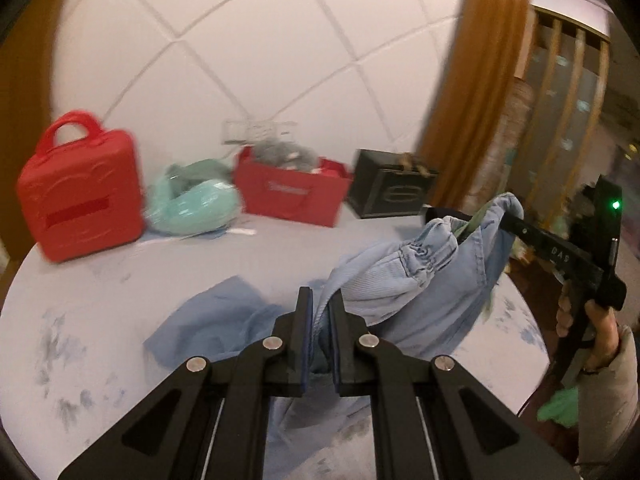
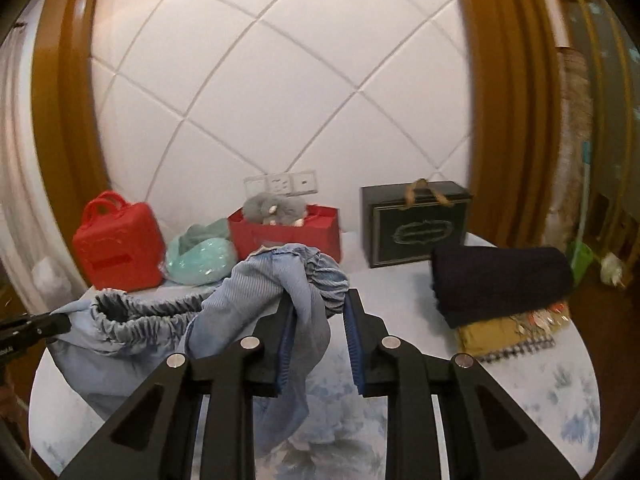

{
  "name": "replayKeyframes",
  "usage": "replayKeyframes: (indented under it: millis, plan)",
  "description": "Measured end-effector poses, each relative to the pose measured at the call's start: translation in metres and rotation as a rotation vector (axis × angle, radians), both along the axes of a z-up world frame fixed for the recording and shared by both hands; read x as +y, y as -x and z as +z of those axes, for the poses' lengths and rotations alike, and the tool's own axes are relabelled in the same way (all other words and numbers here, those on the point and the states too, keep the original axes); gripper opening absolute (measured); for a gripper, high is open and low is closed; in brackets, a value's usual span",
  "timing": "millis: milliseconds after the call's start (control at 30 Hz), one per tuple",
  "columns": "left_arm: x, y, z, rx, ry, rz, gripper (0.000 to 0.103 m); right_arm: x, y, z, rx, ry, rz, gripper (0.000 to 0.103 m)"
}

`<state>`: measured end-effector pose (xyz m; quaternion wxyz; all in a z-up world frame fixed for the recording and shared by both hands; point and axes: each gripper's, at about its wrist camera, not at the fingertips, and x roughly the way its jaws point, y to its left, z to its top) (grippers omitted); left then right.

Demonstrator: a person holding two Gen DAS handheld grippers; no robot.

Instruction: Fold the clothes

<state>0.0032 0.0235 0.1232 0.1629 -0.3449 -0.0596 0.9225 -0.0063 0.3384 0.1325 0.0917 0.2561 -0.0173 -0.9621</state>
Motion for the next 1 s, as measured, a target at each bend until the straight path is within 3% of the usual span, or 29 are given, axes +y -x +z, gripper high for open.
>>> replayKeyframes:
  millis: [133,233,300,400,533,567,633,700,800,900,1000]
  plan:
    - [-0.055,-0.004,-0.005,0.004,0.042,0.191,0.003,-0.044,0.035,-0.009,-0.019,-0.007,0.139,0.023]
    - [-0.118,-0.010,-0.005,-0.003,0.068,0.335,0.003,-0.102,0.063,-0.015,-0.026,-0.006,0.270,0.022]
    - [-0.156,-0.010,-0.012,-0.045,0.091,0.379,0.003,-0.147,0.081,-0.018,-0.021,-0.003,0.370,0.005]
    - [-0.190,-0.004,-0.031,-0.116,0.111,0.363,0.005,-0.199,0.108,-0.019,-0.052,0.012,0.420,0.005]
    - [-0.196,0.014,-0.062,-0.157,0.094,0.294,0.041,-0.231,0.122,-0.041,-0.137,0.047,0.395,0.005]
    - [-0.193,0.021,-0.070,-0.166,0.085,0.269,0.043,-0.230,0.120,-0.052,-0.169,0.051,0.377,0.008]
    - [-0.175,0.042,-0.086,-0.192,0.080,0.204,0.044,-0.217,0.115,-0.073,-0.229,0.048,0.323,0.023]
    - [-0.152,0.063,-0.102,-0.219,0.079,0.129,0.044,-0.206,0.112,-0.093,-0.286,0.030,0.278,0.052]
    - [-0.120,0.085,-0.125,-0.250,0.056,0.046,0.044,-0.184,0.107,-0.120,-0.364,-0.010,0.256,0.066]
    - [-0.091,0.105,-0.149,-0.312,0.021,-0.010,0.051,-0.172,0.107,-0.139,-0.415,-0.052,0.259,0.079]
    - [-0.071,0.113,-0.165,-0.353,0.023,-0.068,0.055,-0.171,0.111,-0.158,-0.467,-0.064,0.287,0.083]
